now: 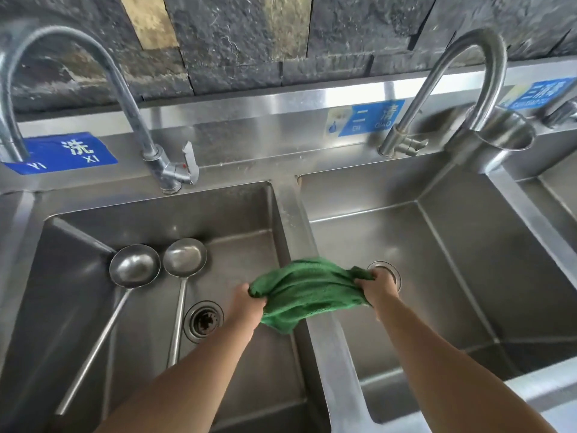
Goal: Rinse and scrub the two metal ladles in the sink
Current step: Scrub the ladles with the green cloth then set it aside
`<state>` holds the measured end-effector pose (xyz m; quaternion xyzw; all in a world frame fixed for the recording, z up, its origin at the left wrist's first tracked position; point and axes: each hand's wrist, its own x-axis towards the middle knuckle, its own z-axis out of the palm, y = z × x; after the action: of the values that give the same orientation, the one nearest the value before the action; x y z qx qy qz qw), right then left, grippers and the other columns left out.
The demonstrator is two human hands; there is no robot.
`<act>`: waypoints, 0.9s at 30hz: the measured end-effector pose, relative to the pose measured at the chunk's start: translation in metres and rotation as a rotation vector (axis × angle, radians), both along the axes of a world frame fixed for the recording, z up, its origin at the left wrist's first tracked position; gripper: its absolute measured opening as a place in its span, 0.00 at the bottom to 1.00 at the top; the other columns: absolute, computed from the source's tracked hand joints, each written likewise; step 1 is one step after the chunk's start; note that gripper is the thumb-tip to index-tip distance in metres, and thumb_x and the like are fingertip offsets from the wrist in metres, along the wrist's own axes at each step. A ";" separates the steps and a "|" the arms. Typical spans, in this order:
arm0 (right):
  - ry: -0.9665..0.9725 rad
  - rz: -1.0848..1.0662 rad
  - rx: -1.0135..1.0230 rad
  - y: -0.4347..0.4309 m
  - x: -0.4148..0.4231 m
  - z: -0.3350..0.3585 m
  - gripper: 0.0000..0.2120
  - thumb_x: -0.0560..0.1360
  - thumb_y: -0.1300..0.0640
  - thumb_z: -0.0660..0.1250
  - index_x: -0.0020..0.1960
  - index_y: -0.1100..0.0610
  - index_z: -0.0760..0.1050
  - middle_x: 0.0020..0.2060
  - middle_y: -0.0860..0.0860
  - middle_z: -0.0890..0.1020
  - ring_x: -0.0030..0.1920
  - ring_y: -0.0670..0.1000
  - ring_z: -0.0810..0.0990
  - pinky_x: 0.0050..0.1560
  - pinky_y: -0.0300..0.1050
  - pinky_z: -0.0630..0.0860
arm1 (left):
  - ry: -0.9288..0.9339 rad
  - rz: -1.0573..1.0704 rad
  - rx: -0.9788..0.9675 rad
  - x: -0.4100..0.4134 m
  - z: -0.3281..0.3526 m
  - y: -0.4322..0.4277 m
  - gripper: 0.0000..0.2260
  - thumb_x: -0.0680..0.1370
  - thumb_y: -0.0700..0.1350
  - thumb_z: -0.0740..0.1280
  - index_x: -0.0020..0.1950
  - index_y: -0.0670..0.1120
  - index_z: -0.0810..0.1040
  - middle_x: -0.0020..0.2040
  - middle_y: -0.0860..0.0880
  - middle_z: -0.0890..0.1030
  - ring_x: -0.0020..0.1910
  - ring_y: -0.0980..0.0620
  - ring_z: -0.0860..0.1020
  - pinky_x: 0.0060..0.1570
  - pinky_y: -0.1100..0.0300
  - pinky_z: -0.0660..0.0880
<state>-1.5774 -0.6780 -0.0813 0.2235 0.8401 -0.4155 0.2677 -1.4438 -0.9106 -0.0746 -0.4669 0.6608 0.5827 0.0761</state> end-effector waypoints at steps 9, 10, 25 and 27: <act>-0.205 0.131 -0.136 -0.031 0.023 -0.025 0.08 0.80 0.65 0.63 0.55 0.60 0.79 0.34 0.56 0.79 0.27 0.49 0.74 0.27 0.36 0.68 | -0.010 -0.110 0.077 -0.015 -0.030 0.031 0.05 0.74 0.31 0.65 0.40 0.35 0.79 0.34 0.43 0.74 0.36 0.50 0.72 0.34 0.58 0.70; -0.200 0.208 -0.097 -0.029 0.021 -0.022 0.09 0.81 0.64 0.62 0.58 0.61 0.79 0.37 0.57 0.81 0.30 0.50 0.75 0.29 0.37 0.69 | -0.014 -0.144 0.079 -0.014 -0.028 0.028 0.05 0.74 0.32 0.65 0.41 0.33 0.80 0.35 0.42 0.75 0.36 0.50 0.72 0.35 0.59 0.70; 0.249 0.503 -0.056 -0.122 0.042 0.120 0.09 0.73 0.60 0.68 0.51 0.52 0.82 0.47 0.53 0.85 0.44 0.56 0.83 0.42 0.48 0.80 | 0.071 -0.317 -0.364 0.065 0.102 -0.100 0.10 0.74 0.46 0.70 0.55 0.48 0.81 0.47 0.51 0.83 0.49 0.51 0.82 0.56 0.56 0.77; 0.198 0.561 -0.170 -0.166 0.069 0.130 0.06 0.70 0.58 0.68 0.45 0.50 0.81 0.44 0.52 0.86 0.46 0.55 0.84 0.46 0.53 0.81 | 0.096 -0.266 -0.484 0.086 0.118 -0.127 0.09 0.75 0.47 0.70 0.55 0.49 0.82 0.46 0.52 0.84 0.48 0.52 0.82 0.53 0.59 0.76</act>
<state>-1.5082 -0.8438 0.0483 -0.0819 0.8531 -0.4140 0.3067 -1.3579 -1.0379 0.0434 -0.3524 0.8392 0.4142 0.0067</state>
